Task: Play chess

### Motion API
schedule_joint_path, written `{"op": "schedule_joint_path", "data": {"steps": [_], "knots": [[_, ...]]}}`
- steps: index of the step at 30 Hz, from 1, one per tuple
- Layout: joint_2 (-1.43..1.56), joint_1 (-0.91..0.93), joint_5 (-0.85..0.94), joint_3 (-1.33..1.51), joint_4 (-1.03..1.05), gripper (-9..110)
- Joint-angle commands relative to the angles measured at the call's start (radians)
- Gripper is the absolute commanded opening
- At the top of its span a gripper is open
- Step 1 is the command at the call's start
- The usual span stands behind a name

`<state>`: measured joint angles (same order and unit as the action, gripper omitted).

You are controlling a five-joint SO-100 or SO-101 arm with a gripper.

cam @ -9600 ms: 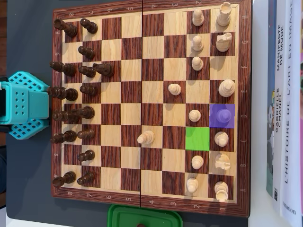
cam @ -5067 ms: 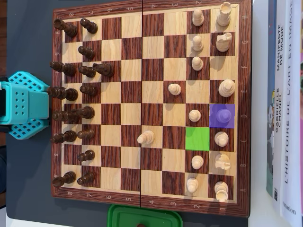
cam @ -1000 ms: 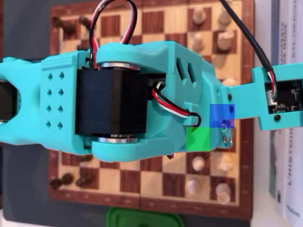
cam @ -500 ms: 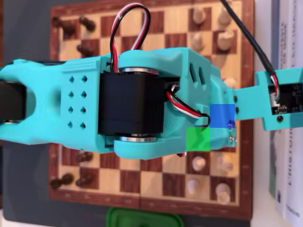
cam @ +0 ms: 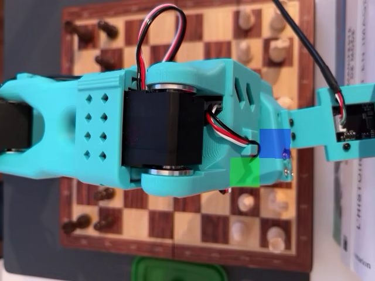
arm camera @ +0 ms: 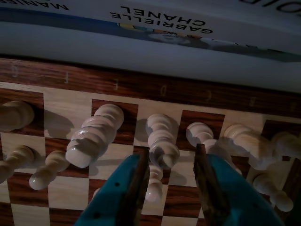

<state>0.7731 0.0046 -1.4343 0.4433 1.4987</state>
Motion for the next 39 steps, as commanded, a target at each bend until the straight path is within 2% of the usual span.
{"op": "schedule_joint_path", "data": {"steps": [1,7,39], "knots": [[0.009,0.008,0.003,-0.032,-0.005,15],[0.021,0.032,0.005,-0.032,0.044,15],[0.02,-0.014,-0.002,-0.04,0.035,15]]}}
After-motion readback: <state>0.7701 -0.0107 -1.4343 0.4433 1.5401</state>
